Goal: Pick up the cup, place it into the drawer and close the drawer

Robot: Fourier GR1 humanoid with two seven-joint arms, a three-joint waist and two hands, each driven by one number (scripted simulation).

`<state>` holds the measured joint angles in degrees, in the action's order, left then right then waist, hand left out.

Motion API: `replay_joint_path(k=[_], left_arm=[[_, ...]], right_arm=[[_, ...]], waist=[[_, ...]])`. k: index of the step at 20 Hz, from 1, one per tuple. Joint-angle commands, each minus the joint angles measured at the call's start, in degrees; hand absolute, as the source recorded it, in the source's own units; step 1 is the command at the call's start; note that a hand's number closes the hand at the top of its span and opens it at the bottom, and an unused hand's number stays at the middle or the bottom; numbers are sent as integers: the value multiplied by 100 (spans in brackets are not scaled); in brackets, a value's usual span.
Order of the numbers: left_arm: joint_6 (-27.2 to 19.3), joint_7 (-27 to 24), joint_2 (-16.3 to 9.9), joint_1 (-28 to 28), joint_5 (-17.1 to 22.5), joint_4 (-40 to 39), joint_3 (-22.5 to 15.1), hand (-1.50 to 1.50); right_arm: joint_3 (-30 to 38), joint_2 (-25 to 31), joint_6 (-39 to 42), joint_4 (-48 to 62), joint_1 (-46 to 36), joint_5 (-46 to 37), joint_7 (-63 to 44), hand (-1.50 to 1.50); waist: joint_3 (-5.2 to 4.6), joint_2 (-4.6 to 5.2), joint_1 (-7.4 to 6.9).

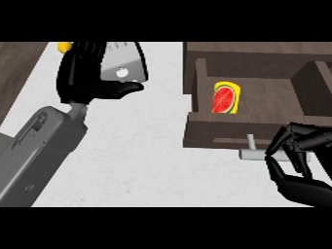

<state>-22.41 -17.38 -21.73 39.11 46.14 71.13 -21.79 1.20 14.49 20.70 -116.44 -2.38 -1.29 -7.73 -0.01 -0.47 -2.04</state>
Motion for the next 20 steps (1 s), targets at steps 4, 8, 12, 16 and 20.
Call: replay_joint_path(k=[4, 8, 12, 16, 20], left_arm=[[782, -206, -643, -1434, 266, 805, 427, -150], [748, -43, -739, -1549, 240, 986, 489, -150], [964, -83, -1071, -2346, 291, 1617, 758, -150], [1794, -453, -1002, -2839, 289, 1152, 1062, -150], [1505, -52, -967, -2692, 126, 1462, 1201, -150]], right_arm=[[-708, 325, 28, 479, -113, -1627, 757, 150], [-1254, 464, -353, 1189, -564, -2929, 1118, 150], [-1489, 373, -914, 2064, -449, -3648, 1666, 150], [-1698, 53, -1072, 2549, -871, -4006, 1509, -150], [-1694, -163, -1560, 3863, -1160, -4473, 1870, -150]], waist=[[-4, 38, 29], [1, 58, 23], [4, 48, 53], [-2, 53, 145], [3, 56, 150]])
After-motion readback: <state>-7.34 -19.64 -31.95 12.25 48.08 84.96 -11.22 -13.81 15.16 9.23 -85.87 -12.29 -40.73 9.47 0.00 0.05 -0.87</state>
